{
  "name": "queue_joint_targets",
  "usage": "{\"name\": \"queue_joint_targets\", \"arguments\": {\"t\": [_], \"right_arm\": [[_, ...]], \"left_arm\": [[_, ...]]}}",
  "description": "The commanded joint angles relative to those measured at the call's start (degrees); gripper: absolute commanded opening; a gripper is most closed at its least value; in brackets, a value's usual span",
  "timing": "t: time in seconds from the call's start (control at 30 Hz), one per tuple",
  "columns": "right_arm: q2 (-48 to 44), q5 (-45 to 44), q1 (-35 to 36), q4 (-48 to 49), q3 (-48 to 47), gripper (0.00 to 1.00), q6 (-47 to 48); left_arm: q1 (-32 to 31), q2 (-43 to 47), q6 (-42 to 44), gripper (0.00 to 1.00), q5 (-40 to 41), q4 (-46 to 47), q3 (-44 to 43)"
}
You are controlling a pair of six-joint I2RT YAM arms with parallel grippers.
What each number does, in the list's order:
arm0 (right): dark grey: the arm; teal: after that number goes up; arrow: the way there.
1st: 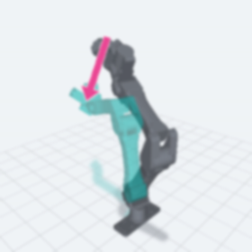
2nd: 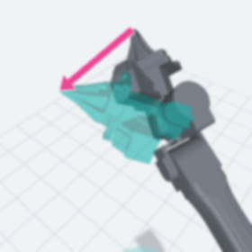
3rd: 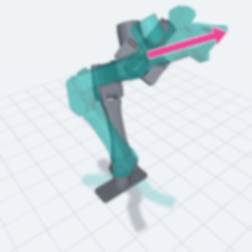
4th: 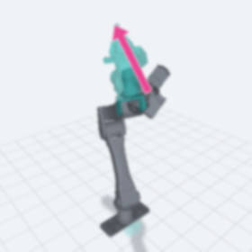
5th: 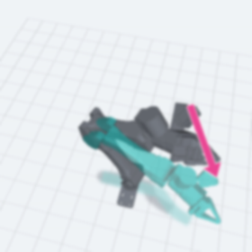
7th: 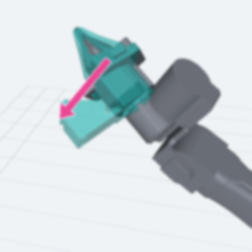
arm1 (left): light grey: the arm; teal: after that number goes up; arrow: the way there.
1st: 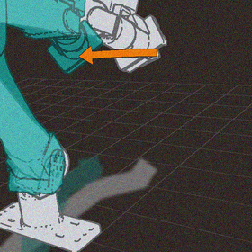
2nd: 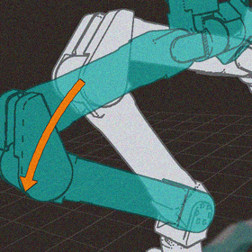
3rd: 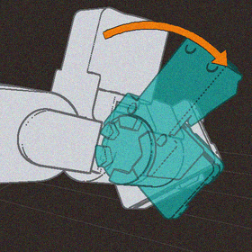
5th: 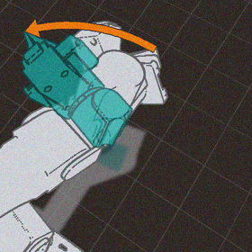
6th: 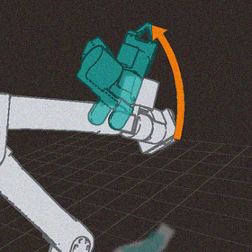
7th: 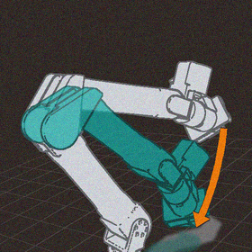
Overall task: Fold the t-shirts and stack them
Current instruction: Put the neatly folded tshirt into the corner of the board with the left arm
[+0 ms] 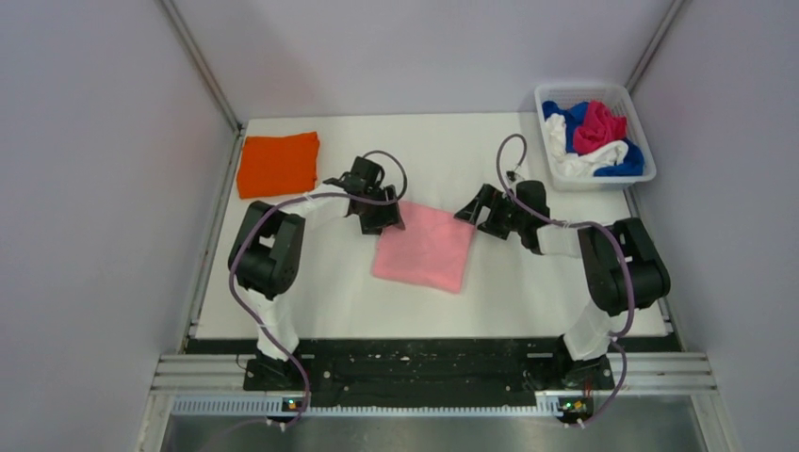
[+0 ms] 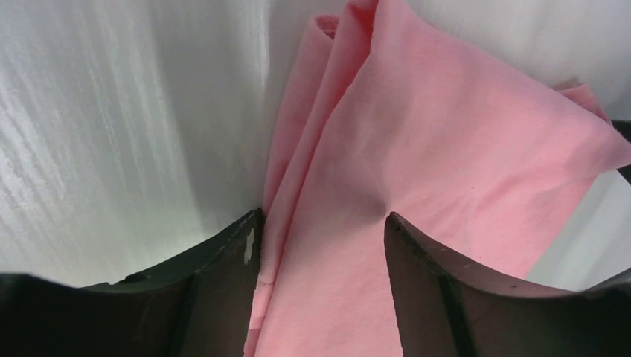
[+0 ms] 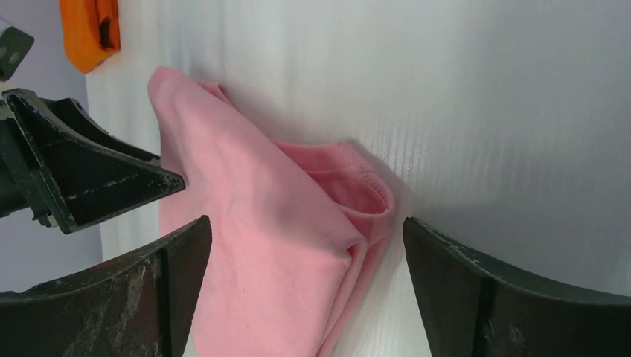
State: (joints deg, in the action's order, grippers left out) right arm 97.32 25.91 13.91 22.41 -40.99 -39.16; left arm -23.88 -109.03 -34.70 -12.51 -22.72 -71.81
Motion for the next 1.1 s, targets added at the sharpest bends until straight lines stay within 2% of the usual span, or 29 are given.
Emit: {"name": "queue_joint_targets", "arguments": {"t": [0.0,0.13,0.2,0.27,0.33,0.37,0.57,0.7,0.8,0.87,1.07], "right_arm": [[-0.66,-4.40,0.45,-1.96,-1.72,0.99,0.66],[-4.32,-5.84,0.47,-2.59,-0.43,0.99,0.83],[-6.79,-7.60,0.42,-3.39,0.84,0.99,0.83],[-9.60,-9.05,0.43,-4.64,1.75,0.99,1.40],[-12.80,-10.26,0.47,-6.20,2.61,0.99,2.02],[-14.57,-10.93,0.42,-7.04,3.10,0.99,2.42],[-26.20,-19.29,0.50,-13.36,5.67,0.99,5.50],[-32.11,-24.31,0.42,-13.89,8.07,0.99,6.18],[-35.21,-25.72,0.44,-13.35,9.40,0.99,6.58],[-36.31,-27.08,0.48,-12.75,10.02,0.99,6.74],[-36.43,-27.37,0.46,-11.37,10.87,0.99,7.35]], "left_arm": [[-2.41,-2.72,-0.43,0.63,-1.36,-0.35,-0.38],[-5.90,-3.52,-0.90,0.52,2.35,-2.37,-0.60],[-7.75,-4.58,-1.21,0.44,5.22,-4.76,-1.91],[-9.41,-5.77,-1.46,0.30,9.08,-6.99,-3.64],[-10.58,-7.33,-1.91,0.08,16.09,-11.09,-6.85],[-10.90,-8.12,-2.27,0.00,20.16,-13.74,-9.00],[-10.81,-12.73,-1.96,0.00,44.55,-27.79,-23.20],[-8.65,-14.38,3.83,0.00,57.33,-28.77,-29.11],[-4.07,-14.97,11.32,0.00,62.81,-24.75,-31.68],[-1.04,-15.28,18.20,0.00,62.35,-20.86,-33.11],[4.55,-16.55,39.91,0.00,67.93,-5.59,-34.85]]}}
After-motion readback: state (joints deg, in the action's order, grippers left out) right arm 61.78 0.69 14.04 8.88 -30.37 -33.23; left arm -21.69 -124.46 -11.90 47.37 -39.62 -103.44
